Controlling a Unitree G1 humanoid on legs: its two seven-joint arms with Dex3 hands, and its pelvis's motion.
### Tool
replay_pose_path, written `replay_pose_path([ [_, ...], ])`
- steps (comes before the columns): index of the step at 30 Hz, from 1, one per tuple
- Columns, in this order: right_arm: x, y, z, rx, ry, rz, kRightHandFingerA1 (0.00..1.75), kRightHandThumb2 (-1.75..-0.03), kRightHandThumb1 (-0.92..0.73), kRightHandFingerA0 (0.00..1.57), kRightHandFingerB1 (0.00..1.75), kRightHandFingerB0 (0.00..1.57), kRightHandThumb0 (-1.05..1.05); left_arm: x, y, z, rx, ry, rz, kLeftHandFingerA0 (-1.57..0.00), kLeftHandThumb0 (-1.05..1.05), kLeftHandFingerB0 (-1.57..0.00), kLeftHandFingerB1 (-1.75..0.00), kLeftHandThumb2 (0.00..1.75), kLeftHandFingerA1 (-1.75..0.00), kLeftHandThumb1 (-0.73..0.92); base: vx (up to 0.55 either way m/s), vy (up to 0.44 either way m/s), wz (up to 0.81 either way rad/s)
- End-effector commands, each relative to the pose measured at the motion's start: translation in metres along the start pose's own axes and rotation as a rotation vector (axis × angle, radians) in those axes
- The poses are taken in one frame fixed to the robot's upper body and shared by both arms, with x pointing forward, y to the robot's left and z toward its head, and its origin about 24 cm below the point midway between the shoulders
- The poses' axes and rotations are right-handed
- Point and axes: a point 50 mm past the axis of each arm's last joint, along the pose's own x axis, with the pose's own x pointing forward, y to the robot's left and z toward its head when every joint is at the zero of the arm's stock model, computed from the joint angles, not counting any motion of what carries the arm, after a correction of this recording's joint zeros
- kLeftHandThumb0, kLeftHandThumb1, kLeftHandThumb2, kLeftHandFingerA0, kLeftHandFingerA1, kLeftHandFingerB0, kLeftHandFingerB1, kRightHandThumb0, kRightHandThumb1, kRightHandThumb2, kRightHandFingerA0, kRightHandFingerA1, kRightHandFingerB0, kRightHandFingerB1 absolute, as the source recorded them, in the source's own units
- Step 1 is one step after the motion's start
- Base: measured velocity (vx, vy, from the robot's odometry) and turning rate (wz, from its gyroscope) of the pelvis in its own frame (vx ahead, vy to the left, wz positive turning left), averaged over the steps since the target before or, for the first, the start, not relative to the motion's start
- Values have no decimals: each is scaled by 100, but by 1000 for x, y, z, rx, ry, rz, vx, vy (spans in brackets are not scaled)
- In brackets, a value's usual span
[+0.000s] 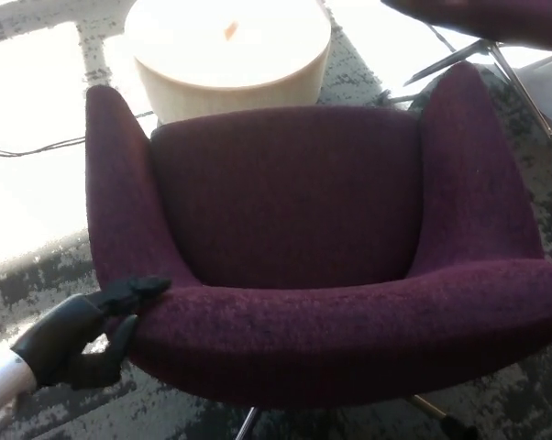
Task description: The robot stands in front of a sofa and uses its left hand to push the left side of the sofa
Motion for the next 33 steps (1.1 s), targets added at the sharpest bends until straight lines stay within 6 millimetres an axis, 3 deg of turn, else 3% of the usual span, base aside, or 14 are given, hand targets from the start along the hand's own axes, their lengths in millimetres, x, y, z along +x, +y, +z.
replay_pose_path([
  [1, -3, -6, 4, 17, -18, -15, 90, -113, -31, 24, 78, 7, -73, 17, -55, 17, -1, -63, -253, 0, -84, -12, -21, 122, -16, 84, 0, 0, 0],
  [2, -3, -6, 4, 15, -18, -16, 90, -113, -31, 24, 78, 7, -73, 17, -59, 18, 3, -65, -264, 0, -84, -12, -21, 122, -16, 84, 0, 0, 0],
  [3, -3, -6, 4, 0, -13, -18, 145, -69, -91, 27, 130, 16, -105, 18, -62, 20, 35, -46, -270, 0, -91, -6, -23, 80, -18, 92, 0, 0, 0],
  [4, -3, -6, 4, 1, -14, -8, 90, -115, -34, 24, 78, 5, -75, 17, -64, 24, 105, -11, -318, 0, -97, -4, -18, 94, -15, 75, 0, 0, 0],
  [7, -3, -6, 4, 1, -14, -7, 90, -115, -34, 24, 78, 5, -75, 16, -65, 26, 114, 2, -323, 0, -97, -4, -18, 94, -15, 75, 0, 0, 0],
  [10, -3, -7, 4, 17, -17, -14, 92, -114, -32, 26, 76, 2, -76, 18, -68, 39, 216, 26, -401, 0, -83, 0, -10, 94, -10, 51, 0, 0, 0],
  [11, -3, -7, 4, 16, -18, -18, 162, -79, -85, 28, 138, 15, -105, 21, -70, 42, 242, 26, -423, 0, -80, 0, -8, 58, -9, 56, 0, 0, 0],
  [12, -3, -7, 4, 16, -18, -19, 162, -79, -85, 26, 139, 14, -105, 22, -72, 45, 257, 33, -436, 0, -78, 0, -5, 75, -4, 42, 0, 0, 0],
  [13, -3, -7, 4, 16, -17, -18, 96, -116, -36, 31, 76, 1, -77, 24, -74, 48, 274, 44, -443, 0, -77, 0, -4, 75, -4, 42, 0, 0, 0],
  [16, -4, -7, 3, 14, -13, -16, 90, -114, -33, 24, 73, 0, -72, 28, -81, 58, 310, 6, -463, 0, -74, 0, -3, 57, -10, 51, 0, 0, 0],
  [24, -4, -8, 2, -9, -8, -28, 74, -112, -30, 3, 81, 16, -66, 43, -105, 72, 332, -32, -511, 0, -72, 0, -4, 73, -4, 39, 0, 0, 0],
  [25, -4, -8, 3, -24, -4, -36, 139, -74, -92, 21, 128, 16, -105, 45, -110, 75, 343, -46, -515, 0, -68, 0, -9, 80, -9, 41, 0, 0, 0],
  [32, -3, -7, 3, -36, -8, -38, 162, -78, -90, 21, 144, 20, -105, 49, -123, 84, 359, -67, -526, 0, -71, 0, -9, 82, -10, 42, 0, 0, 0],
  [33, -4, -8, 3, -27, -13, -17, 162, -76, -88, 33, 147, 36, -105, 53, -130, 91, 334, -91, -548, 0, -77, 0, -4, 84, -6, 44, 0, 0, 0],
])
